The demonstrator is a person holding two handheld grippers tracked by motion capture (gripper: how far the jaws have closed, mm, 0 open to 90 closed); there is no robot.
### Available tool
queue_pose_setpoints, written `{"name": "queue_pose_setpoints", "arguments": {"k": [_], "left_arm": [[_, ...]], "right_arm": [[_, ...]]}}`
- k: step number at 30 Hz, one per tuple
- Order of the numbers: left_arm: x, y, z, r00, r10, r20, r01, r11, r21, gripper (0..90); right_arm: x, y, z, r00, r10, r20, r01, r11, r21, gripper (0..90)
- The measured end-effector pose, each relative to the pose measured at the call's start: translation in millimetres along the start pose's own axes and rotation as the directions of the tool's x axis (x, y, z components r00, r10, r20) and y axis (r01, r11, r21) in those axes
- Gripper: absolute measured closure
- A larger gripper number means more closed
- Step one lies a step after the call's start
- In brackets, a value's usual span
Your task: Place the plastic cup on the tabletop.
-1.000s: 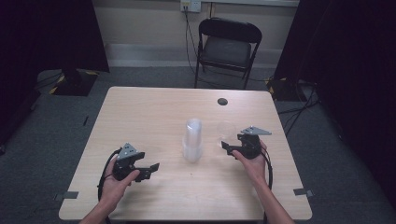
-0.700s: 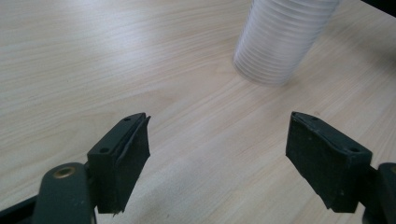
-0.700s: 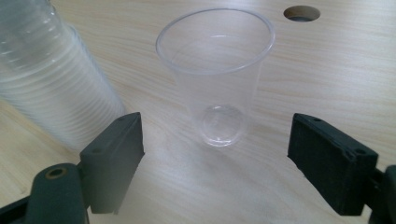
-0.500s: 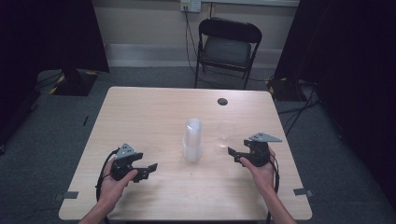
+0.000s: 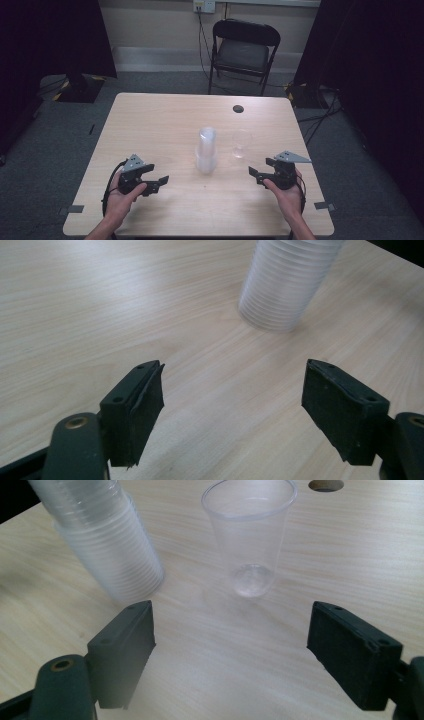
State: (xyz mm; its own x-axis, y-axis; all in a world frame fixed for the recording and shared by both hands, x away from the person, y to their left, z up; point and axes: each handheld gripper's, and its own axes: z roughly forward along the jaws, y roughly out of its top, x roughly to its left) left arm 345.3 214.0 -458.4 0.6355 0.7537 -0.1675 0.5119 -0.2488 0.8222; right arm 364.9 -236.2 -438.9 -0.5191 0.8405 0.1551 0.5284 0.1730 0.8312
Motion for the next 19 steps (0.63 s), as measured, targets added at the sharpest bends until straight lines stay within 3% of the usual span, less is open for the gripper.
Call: {"name": "queue_pose_setpoints", "arguments": {"k": [5, 9, 14, 19], "left_arm": [[-1.0, -0.9, 1.5, 0.9998, 0.008, -0.017, -0.008, 0.9999, 0.008, 23.8], [-3.4, -1.9, 3.1, 0.9999, 0.011, -0.010, -0.011, 0.9998, 0.015, 23.5], [-6.0, -2.4, 6.2, 0.9993, 0.037, -0.009, -0.037, 0.9990, 0.026, 23.2], [-5.0, -2.7, 6.0, 0.9996, 0.024, -0.015, -0.024, 0.9995, 0.021, 23.1]], "right_arm": [[6.1, -9.2, -9.2, 0.9999, -0.005, -0.011, 0.006, 1.000, 0.018, 18.7], [8.7, -15.0, -14.6, 0.9994, 0.030, -0.016, -0.029, 0.999, 0.017, 19.5], [8.3, -26.2, -23.1, 0.9990, 0.043, 0.015, -0.043, 0.999, 0.012, 19.5], [2.1, -34.0, -20.0, 0.9977, 0.043, 0.052, -0.045, 0.999, 0.029, 18.8]]}}
